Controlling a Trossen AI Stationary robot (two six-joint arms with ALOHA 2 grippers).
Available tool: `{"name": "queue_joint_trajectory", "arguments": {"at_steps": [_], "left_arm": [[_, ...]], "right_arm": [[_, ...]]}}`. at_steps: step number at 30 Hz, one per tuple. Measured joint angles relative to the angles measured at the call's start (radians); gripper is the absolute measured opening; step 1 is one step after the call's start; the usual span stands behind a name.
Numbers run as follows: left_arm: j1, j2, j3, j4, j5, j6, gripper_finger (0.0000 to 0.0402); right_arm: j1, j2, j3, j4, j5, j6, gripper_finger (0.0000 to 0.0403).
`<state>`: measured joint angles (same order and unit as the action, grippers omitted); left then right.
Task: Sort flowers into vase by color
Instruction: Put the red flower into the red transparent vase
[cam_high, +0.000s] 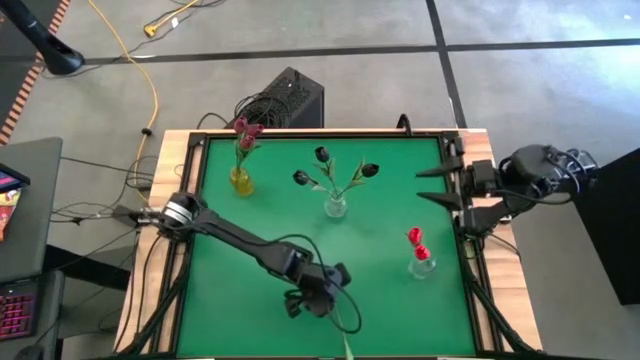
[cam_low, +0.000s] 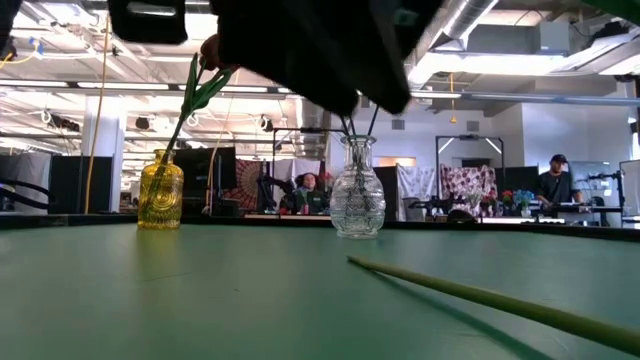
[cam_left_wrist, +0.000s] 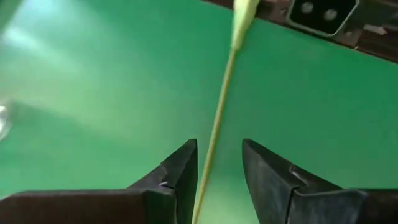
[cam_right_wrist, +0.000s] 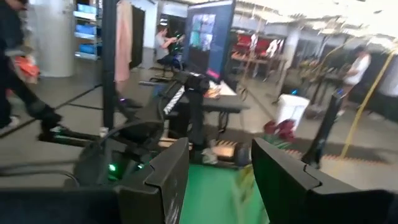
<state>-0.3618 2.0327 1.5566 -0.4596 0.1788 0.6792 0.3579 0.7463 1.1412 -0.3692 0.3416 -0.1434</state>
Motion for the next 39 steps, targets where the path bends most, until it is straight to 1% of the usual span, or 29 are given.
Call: {"name": "queue_joint_trajectory", "arguments": {"at_steps": [2, 4, 9, 12, 15, 19, 24, 31, 33, 35, 39], "left_arm": [[0.0, 0.03, 0.027, 0.006, 0.028, 0.01, 0.0115], [0.002, 0.06, 0.052, 0.014, 0.035, 0.017, 0.0115], [0.004, 0.159, 0.105, 0.005, 0.039, 0.072, 0.0114], [0.004, 0.198, 0.143, -0.01, 0.044, 0.085, 0.0114], [0.003, 0.226, 0.15, -0.014, 0.033, 0.103, 0.0114], [0.005, 0.229, 0.149, -0.04, 0.031, 0.125, 0.0114], [0.008, 0.228, 0.15, -0.065, -0.002, 0.108, 0.0114], [0.028, 0.227, 0.151, -0.142, 0.027, 0.083, 0.0111], [0.032, 0.227, 0.151, -0.15, 0.028, 0.083, 0.0101], [0.032, 0.227, 0.151, -0.149, 0.028, 0.083, 0.0083], [0.032, 0.227, 0.151, -0.15, 0.022, 0.084, 0.0027]], "right_arm": [[0.017, 0.0, 0.0, -0.019, 0.0, 0.041, 0.02], [0.036, 0.001, 0.0, -0.039, 0.0, 0.084, 0.02], [0.082, 0.017, 0.0, -0.083, 0.0, 0.162, 0.02], [0.109, 0.027, 0.0, -0.098, 0.002, 0.202, 0.02], [0.135, 0.04, 0.0, -0.105, 0.02, 0.23, 0.02], [0.162, 0.059, 0.0, -0.11, 0.024, 0.244, 0.02], [0.163, 0.08, 0.0, -0.11, 0.029, 0.242, 0.02], [0.163, 0.093, 0.0, -0.109, 0.077, 0.238, 0.02], [0.163, 0.092, 0.0, -0.109, 0.079, 0.228, 0.02], [0.163, 0.092, 0.0, -0.109, 0.079, 0.224, 0.02], [0.163, 0.092, 0.0, -0.109, 0.08, 0.224, 0.02]]}}
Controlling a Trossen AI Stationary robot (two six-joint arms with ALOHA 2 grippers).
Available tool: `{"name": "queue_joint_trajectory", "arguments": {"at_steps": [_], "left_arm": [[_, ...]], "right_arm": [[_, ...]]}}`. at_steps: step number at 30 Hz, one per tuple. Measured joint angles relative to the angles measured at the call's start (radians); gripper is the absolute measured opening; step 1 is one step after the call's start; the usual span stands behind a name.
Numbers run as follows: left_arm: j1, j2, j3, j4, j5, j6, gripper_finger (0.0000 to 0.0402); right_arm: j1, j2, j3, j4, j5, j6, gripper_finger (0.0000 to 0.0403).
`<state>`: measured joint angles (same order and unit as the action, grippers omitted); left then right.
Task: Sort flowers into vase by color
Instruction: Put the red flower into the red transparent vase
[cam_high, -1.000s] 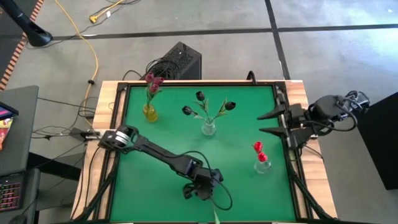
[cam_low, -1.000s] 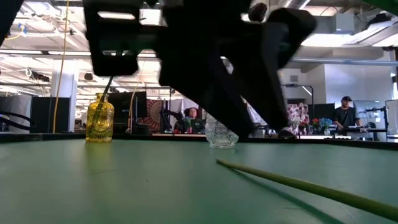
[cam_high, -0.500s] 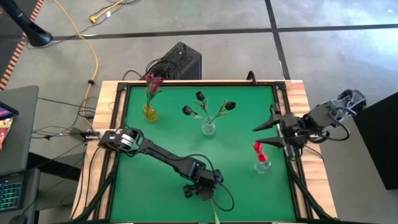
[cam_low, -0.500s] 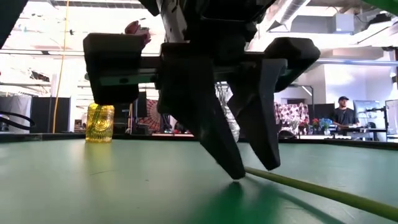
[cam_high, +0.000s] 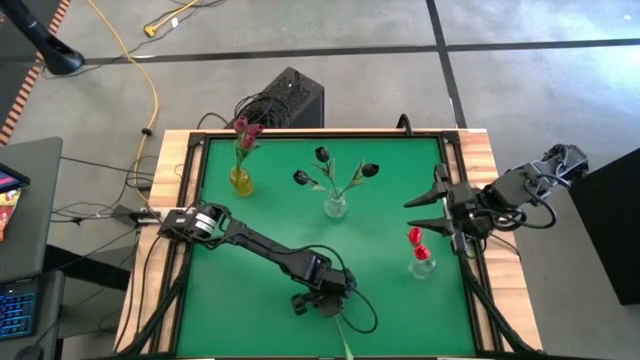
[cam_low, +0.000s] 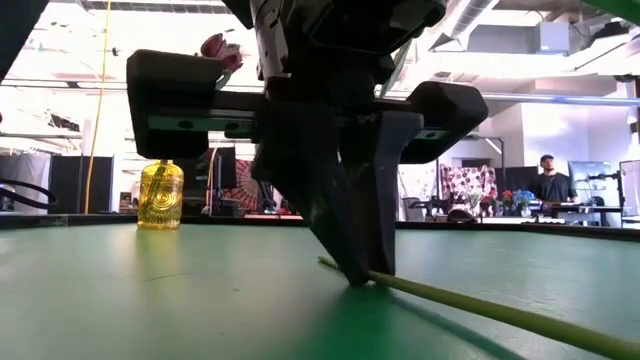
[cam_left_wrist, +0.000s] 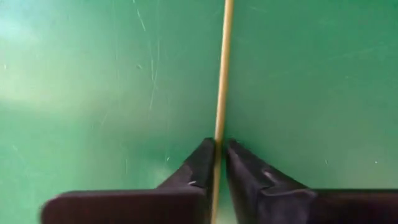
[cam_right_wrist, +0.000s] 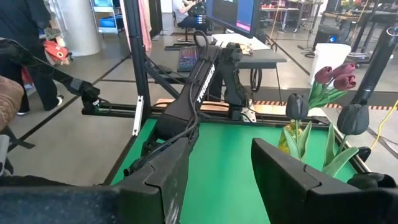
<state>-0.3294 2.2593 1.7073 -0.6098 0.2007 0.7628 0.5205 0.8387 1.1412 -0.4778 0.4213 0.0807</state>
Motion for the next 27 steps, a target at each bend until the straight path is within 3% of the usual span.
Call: {"name": "queue_joint_trajectory", "arguments": {"at_steps": [2, 11, 27], "left_arm": [[0.0, 0.0, 0.0, 0.001, -0.005, 0.0, 0.0008], [0.002, -0.041, -0.003, -0.029, -0.042, -0.023, 0.0], [0.069, -0.417, -0.002, -0.092, -0.05, -0.066, 0.0]], "right_arm": [[0.0, 0.0, 0.0, 0.0, 0.0, -0.002, 0.02], [0.002, 0.0, 0.0, 0.0, 0.0, -0.002, 0.02], [0.003, -0.009, 0.0, -0.021, 0.0, -0.01, 0.02]]}}
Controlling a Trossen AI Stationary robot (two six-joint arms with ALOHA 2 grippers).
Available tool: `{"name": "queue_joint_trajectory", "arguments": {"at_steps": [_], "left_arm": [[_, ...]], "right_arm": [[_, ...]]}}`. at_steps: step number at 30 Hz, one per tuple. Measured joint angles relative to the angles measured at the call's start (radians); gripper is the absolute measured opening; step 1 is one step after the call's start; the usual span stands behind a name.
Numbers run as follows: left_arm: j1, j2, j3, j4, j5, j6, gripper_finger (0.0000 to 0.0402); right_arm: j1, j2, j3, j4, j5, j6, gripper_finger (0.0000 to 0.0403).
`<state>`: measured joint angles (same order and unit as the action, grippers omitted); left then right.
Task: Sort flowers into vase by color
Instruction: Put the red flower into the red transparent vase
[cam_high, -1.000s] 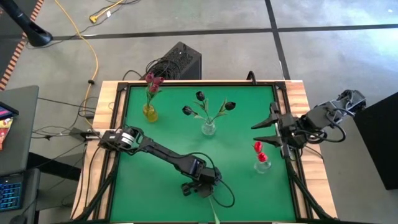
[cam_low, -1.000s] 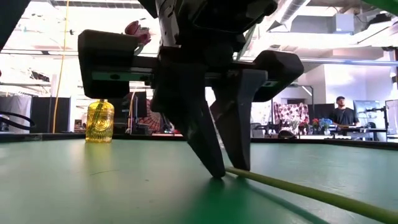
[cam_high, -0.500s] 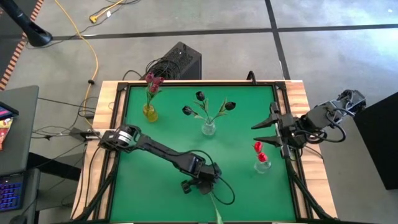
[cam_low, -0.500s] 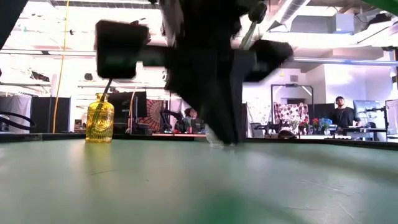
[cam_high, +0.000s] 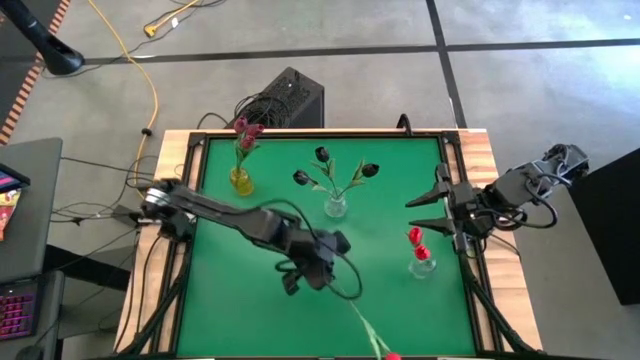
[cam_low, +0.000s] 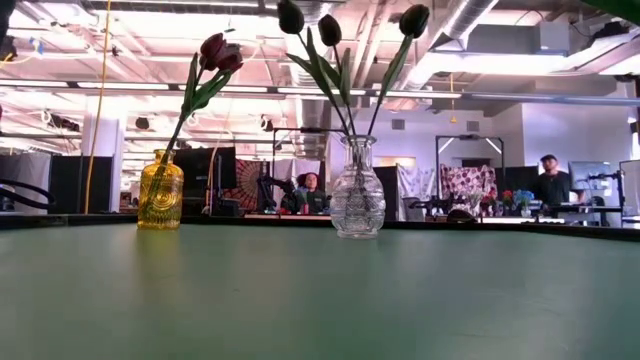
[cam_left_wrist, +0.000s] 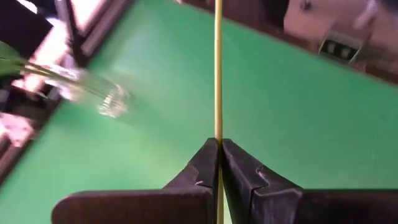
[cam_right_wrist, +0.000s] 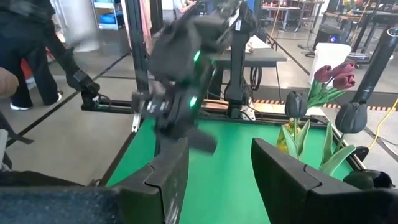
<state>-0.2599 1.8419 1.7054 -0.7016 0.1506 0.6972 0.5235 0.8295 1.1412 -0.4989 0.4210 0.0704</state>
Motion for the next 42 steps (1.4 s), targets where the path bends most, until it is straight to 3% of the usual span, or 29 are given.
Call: {"name": "queue_joint_trajectory", "arguments": {"at_steps": [8, 15, 22, 29, 42], "left_arm": [[0.08, -0.158, 0.0, 0.079, 0.214, -0.042, 0.0], [0.149, -0.2, 0.0, 0.288, 0.321, -0.233, 0.0], [0.177, -0.188, 0.0, 0.511, 0.218, -0.487, 0.0], [0.177, -0.188, 0.0, 0.533, 0.059, -0.501, 0.0], [0.177, -0.188, -0.008, 0.545, -0.034, -0.504, 0.0]], "right_arm": [[-0.003, -0.008, 0.0, -0.025, 0.0, -0.023, 0.02], [-0.003, 0.003, 0.0, 0.027, 0.0, -0.173, 0.02], [-0.004, 0.059, 0.0, 0.191, 0.0, -0.416, 0.02], [-0.027, 0.136, 0.0, 0.357, -0.001, -0.524, 0.02], [-0.069, 0.173, 0.0, 0.429, -0.003, -0.523, 0.0186]]}}
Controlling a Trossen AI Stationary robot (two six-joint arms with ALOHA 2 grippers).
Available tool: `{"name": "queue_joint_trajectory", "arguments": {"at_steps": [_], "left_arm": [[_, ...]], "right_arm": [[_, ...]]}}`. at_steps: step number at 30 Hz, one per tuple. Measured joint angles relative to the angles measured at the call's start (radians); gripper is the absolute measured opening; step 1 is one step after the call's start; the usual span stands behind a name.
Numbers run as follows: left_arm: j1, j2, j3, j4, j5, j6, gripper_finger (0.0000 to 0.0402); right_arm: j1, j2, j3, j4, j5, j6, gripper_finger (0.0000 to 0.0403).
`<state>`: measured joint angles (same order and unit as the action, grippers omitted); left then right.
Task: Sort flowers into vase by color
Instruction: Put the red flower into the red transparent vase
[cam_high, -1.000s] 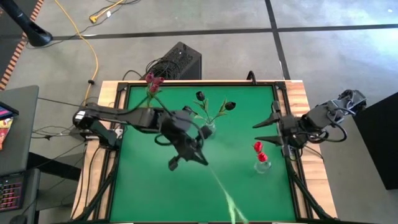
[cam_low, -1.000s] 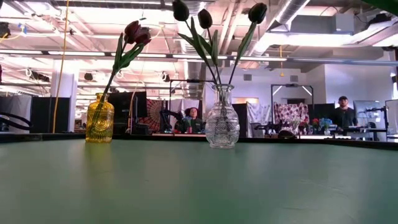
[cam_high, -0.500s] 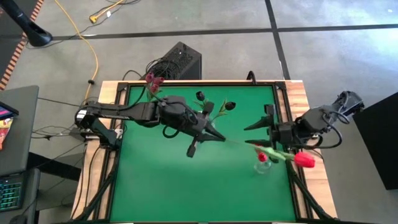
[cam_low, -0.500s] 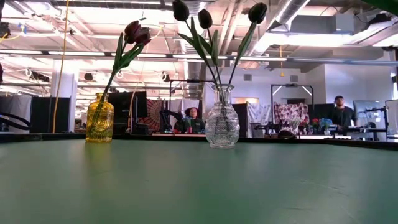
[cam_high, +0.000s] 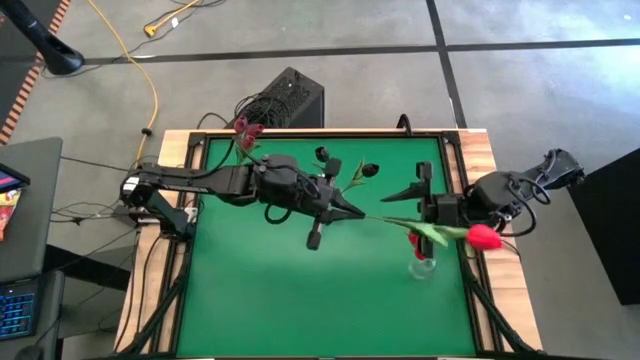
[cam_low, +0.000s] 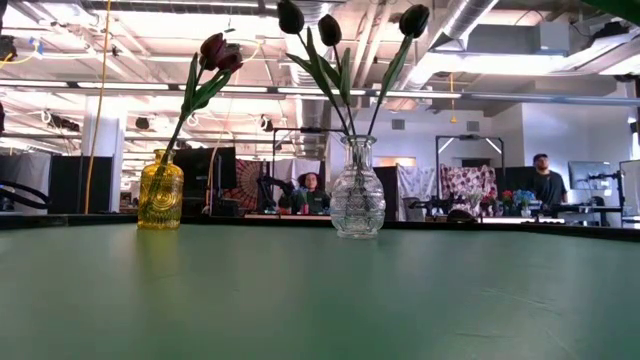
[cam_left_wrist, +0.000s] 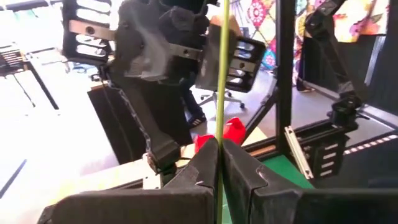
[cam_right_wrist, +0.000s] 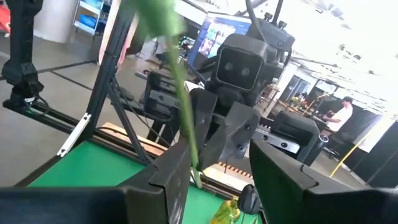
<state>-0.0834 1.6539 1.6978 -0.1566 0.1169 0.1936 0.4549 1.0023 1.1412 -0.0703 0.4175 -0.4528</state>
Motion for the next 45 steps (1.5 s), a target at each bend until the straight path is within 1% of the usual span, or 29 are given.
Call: {"name": "queue_joint_trajectory", "arguments": {"at_steps": [5, 9, 18, 25, 28, 33, 36, 39, 41, 45], "left_arm": [[0.0, 0.0, 0.0, 0.015, -0.034, -0.016, 0.0], [0.0, 0.0, 0.0, 0.024, -0.068, -0.017, 0.0], [0.002, 0.0, 0.0, 0.024, -0.075, -0.02, 0.0], [0.005, 0.0, -0.001, 0.03, -0.062, -0.016, 0.0003], [0.005, 0.0, -0.001, 0.034, -0.023, 0.014, 0.0024], [0.004, -0.011, -0.002, 0.025, -0.052, 0.018, 0.0099], [0.004, -0.049, -0.002, -0.012, -0.098, -0.004, 0.0143], [0.004, -0.105, -0.002, -0.092, -0.106, -0.029, 0.0174], [0.0, -0.133, 0.0, -0.155, -0.108, -0.057, 0.0183], [-0.035, -0.167, 0.0, -0.317, -0.123, -0.098, 0.0183]], "right_arm": [[0.0, -0.001, 0.0, 0.001, -0.026, 0.0, 0.0154], [0.0, 0.0, 0.0, -0.001, -0.027, 0.0, 0.013], [0.0, 0.0, 0.0, 0.001, -0.027, -0.001, 0.0083], [0.0, 0.0, 0.0, 0.008, -0.026, 0.016, 0.0022], [-0.004, -0.003, 0.0, 0.006, -0.009, 0.074, 0.0016], [-0.037, -0.022, 0.031, -0.018, 0.035, 0.157, 0.0016], [-0.059, -0.042, 0.082, -0.111, 0.056, 0.222, 0.0016], [-0.072, -0.064, 0.15, -0.308, 0.111, 0.323, 0.0016], [-0.08, -0.078, 0.191, -0.453, 0.132, 0.419, 0.0016], [-0.092, -0.1, 0.248, -0.715, 0.134, 0.617, 0.0016]]}}
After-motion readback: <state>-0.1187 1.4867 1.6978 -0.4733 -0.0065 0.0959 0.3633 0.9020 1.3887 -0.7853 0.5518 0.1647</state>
